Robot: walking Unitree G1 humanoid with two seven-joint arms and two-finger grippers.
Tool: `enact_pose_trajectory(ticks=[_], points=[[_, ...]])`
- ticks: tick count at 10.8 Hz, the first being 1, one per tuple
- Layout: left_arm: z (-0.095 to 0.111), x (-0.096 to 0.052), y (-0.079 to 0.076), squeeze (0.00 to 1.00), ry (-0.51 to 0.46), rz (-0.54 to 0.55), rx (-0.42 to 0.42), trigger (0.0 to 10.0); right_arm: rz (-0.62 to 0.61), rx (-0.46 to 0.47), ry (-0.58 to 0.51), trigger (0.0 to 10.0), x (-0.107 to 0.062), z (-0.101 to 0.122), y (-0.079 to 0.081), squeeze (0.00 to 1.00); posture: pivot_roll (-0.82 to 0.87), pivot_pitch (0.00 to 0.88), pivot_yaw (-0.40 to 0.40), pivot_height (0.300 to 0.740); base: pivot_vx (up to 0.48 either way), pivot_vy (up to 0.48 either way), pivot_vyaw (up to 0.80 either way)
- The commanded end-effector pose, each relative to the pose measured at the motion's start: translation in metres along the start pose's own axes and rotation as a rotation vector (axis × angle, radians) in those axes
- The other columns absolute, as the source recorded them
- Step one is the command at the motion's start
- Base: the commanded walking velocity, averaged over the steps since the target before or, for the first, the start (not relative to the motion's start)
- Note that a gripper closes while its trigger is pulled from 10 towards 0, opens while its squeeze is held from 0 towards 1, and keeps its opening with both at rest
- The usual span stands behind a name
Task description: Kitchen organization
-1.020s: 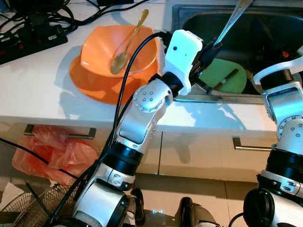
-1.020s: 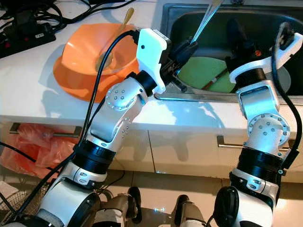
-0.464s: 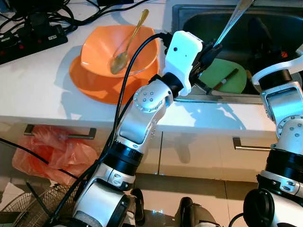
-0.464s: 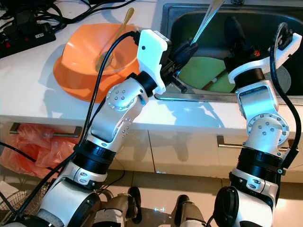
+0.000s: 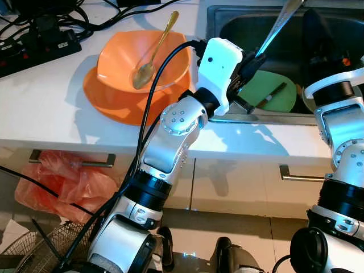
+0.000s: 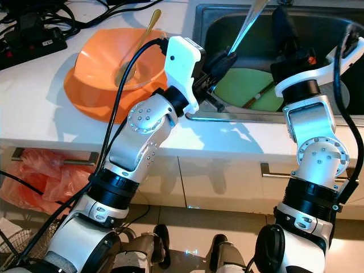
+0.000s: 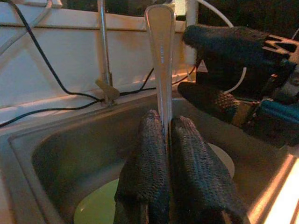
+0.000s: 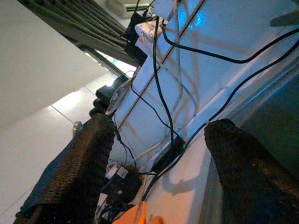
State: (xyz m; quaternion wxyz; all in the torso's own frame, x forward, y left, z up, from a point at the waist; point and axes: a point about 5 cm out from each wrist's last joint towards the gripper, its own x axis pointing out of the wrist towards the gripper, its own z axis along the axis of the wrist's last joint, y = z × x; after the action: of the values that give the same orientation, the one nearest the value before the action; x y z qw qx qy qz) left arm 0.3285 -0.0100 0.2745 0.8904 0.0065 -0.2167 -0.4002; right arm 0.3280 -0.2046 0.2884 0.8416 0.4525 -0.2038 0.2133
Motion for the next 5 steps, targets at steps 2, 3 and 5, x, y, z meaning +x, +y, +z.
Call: enact_pose_trajectory(ticks=[2,3,5], points=[[0.0,0.004,-0.006,0.0,0.0,-0.009,-0.018,10.0,0.09,0.019,-0.034,10.0,-0.001,0.006,0.013,0.0,0.03,0.232,0.036,0.74,0.0,0.0,0.0],[-0.001,0.004,-0.007,0.0,0.005,-0.015,-0.018,10.0,0.17,0.019,-0.029,10.0,-0.003,0.005,0.023,0.0,0.04,0.233,0.036,0.74,0.0,0.0,0.0],[-0.001,0.004,-0.007,0.0,0.007,-0.023,-0.015,10.0,0.226,0.022,0.017,10.0,-0.005,-0.003,0.03,0.0,0.03,0.233,0.036,0.74,0.0,0.0,0.0]])
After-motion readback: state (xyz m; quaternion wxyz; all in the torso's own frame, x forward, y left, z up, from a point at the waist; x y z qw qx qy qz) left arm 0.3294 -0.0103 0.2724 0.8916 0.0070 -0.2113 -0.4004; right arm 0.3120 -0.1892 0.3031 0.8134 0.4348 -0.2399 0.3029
